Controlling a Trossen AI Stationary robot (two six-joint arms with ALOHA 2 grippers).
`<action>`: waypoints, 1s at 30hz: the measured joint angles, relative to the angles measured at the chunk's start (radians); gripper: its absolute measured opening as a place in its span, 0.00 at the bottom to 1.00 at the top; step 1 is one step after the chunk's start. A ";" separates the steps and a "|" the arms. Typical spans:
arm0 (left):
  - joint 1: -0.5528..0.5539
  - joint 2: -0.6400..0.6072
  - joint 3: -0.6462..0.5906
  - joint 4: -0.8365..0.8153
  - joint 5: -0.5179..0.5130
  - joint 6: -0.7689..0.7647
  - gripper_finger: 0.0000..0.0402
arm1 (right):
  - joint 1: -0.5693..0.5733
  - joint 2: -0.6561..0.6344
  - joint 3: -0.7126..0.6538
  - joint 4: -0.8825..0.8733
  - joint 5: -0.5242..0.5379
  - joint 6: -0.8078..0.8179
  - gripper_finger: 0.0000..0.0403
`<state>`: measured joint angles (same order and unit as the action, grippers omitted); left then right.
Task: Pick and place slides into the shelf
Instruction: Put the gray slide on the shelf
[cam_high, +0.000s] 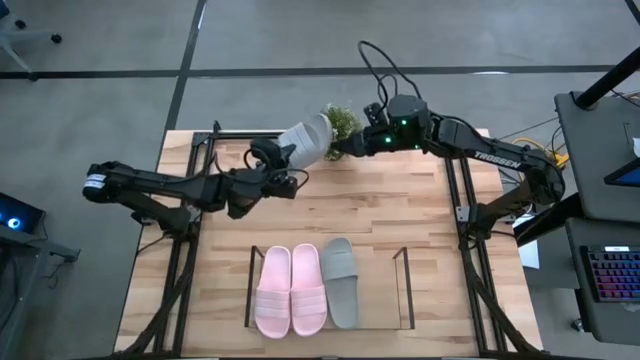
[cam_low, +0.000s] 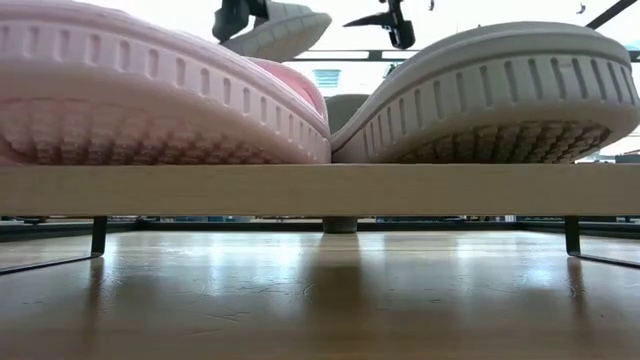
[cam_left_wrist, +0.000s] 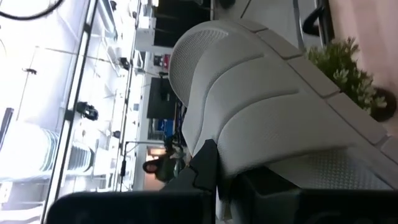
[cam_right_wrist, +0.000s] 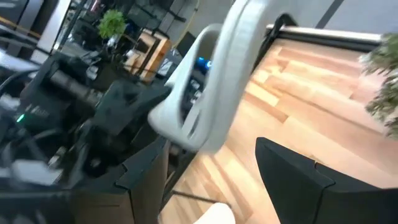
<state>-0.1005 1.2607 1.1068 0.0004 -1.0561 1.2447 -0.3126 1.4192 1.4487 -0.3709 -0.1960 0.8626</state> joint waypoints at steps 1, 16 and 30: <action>-0.005 0.003 0.004 0.000 0.001 0.000 0.00 | -0.004 -0.001 0.000 0.000 0.010 -0.001 0.58; -0.061 0.065 0.020 0.062 0.004 0.034 0.00 | -0.016 0.001 0.000 0.002 0.051 -0.051 0.58; -0.066 0.095 0.018 0.199 0.000 0.151 0.00 | -0.015 0.017 0.000 -0.019 0.065 -0.049 0.52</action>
<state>-0.1661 1.3552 1.1244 0.1993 -1.0562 1.3960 -0.3275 1.4357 1.4490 -0.3901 -0.1307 0.8132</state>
